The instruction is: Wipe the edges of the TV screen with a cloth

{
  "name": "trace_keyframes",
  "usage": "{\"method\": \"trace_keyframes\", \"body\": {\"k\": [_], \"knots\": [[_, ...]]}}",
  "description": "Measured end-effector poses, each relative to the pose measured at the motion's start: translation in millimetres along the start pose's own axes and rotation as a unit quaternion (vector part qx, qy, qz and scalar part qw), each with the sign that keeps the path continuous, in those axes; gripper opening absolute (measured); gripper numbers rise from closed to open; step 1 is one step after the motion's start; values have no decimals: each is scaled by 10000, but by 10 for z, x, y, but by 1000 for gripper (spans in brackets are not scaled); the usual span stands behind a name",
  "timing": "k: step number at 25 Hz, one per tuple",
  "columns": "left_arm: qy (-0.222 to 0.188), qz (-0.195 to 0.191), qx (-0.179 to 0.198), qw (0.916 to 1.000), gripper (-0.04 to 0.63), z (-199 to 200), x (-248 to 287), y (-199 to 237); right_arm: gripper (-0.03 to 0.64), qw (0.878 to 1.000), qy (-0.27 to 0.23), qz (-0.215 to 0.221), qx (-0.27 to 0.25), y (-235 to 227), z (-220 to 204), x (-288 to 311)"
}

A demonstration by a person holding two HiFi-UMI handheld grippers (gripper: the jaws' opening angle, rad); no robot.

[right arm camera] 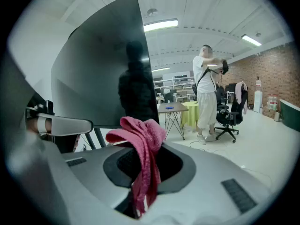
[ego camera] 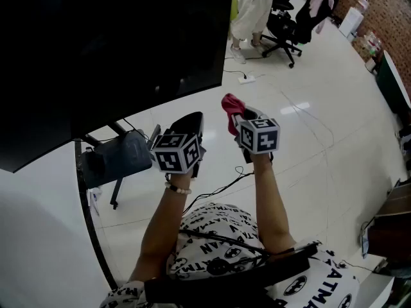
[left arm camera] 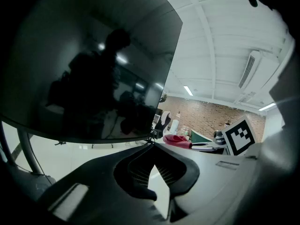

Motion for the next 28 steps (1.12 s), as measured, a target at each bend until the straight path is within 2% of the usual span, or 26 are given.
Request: {"method": "trace_keyframes", "body": {"k": [7, 13, 19, 23, 28], "knots": [[27, -100, 157, 9998, -3, 103, 322, -33, 74, 9998, 59, -157, -79, -348, 138, 381], [149, -25, 139, 9998, -3, 55, 397, 73, 74, 9965, 561, -445, -421, -476, 7, 755], [212, -102, 126, 9996, -3, 38, 411, 53, 74, 9942, 738, -545, -569, -493, 55, 951], [228, -45, 39, 9997, -3, -32, 389, 79, 74, 9933, 565, -432, -915, -476, 164, 1030], [214, 14, -5, 9998, -3, -34, 379, 138, 74, 9953, 139, -396, -870, -514, 436, 978]]}}
Point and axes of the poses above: the fingertips, and each gripper's own axes: x forward along the fingers, y to its left, z out of its top, the point moved 1 cm from there along -x, backward along the fingers, and after that the axes turned 12 degrees about -x, right-handed, at the moved point
